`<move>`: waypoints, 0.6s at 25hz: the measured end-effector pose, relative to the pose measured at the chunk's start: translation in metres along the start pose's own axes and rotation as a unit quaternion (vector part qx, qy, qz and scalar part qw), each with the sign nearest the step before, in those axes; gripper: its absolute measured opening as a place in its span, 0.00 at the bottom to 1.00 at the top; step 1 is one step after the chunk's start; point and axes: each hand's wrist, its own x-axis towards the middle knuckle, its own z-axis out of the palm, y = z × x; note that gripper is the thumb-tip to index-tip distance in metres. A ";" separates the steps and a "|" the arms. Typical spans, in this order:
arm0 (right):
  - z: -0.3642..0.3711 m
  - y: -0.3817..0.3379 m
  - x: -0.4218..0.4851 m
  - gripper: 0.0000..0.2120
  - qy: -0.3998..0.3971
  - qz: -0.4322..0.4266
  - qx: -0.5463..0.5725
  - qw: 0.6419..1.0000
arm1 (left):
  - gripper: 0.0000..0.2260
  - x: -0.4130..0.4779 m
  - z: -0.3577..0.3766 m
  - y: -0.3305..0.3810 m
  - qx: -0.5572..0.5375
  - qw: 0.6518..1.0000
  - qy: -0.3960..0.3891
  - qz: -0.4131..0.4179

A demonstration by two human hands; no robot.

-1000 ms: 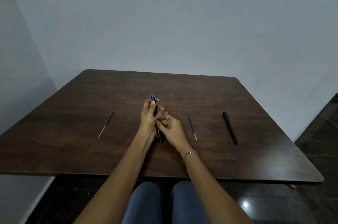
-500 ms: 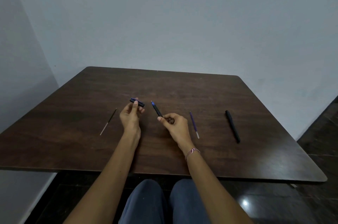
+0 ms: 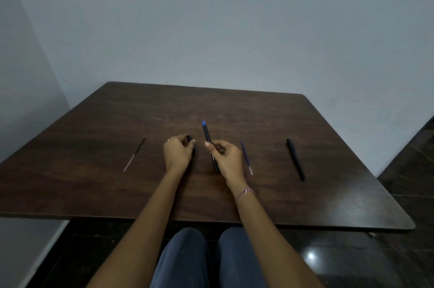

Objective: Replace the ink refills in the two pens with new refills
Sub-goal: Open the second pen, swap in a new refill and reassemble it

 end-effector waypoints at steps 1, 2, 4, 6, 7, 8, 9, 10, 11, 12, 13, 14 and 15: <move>0.000 0.000 0.000 0.11 -0.002 0.001 0.004 1.000 | 0.15 -0.001 0.000 0.001 -0.001 1.000 0.001 -0.002; 0.000 0.001 0.000 0.11 -0.002 0.001 0.007 1.000 | 0.16 0.000 -0.001 0.001 -0.004 1.000 0.004 -0.009; 0.000 0.001 0.001 0.12 -0.004 0.001 0.010 1.000 | 0.18 -0.001 -0.001 0.002 -0.012 0.999 0.018 -0.024; -0.001 0.000 0.001 0.12 -0.015 0.005 0.008 1.000 | 0.18 -0.004 -0.004 0.004 -0.055 0.996 0.044 -0.050; -0.001 0.000 0.000 0.12 -0.023 0.008 0.005 1.000 | 0.16 -0.006 -0.007 0.005 -0.114 0.990 0.058 -0.066; -0.001 0.000 0.000 0.12 -0.032 0.011 0.003 0.999 | 0.14 -0.006 -0.009 0.003 -0.203 0.974 0.060 -0.077; 0.000 0.000 0.000 0.12 -0.043 0.011 0.001 0.999 | 0.12 -0.007 -0.011 0.001 -0.309 0.947 0.041 -0.081; 0.000 0.000 0.000 0.12 -0.057 0.008 -0.004 0.998 | 0.12 -0.008 -0.014 -0.001 -0.412 0.908 0.004 -0.078; 0.000 -0.001 0.000 0.12 -0.073 0.005 -0.010 0.997 | 0.12 -0.009 -0.016 -0.003 -0.490 0.868 -0.042 -0.073; 0.001 -0.001 0.000 0.12 -0.088 0.002 -0.012 0.996 | 0.12 -0.010 -0.018 -0.005 -0.535 0.837 -0.090 -0.071; 0.001 -0.001 -0.001 0.11 -0.098 -0.001 -0.011 0.995 | 0.12 -0.011 -0.020 -0.004 -0.557 0.816 -0.137 -0.069; 0.001 -0.001 -0.001 0.11 -0.106 -0.003 -0.010 0.994 | 0.12 -0.013 -0.021 -0.001 -0.560 0.806 -0.179 -0.063; 0.001 -0.001 -0.001 0.10 -0.114 -0.005 -0.011 0.993 | 0.13 -0.015 -0.022 0.001 -0.556 0.802 -0.212 -0.056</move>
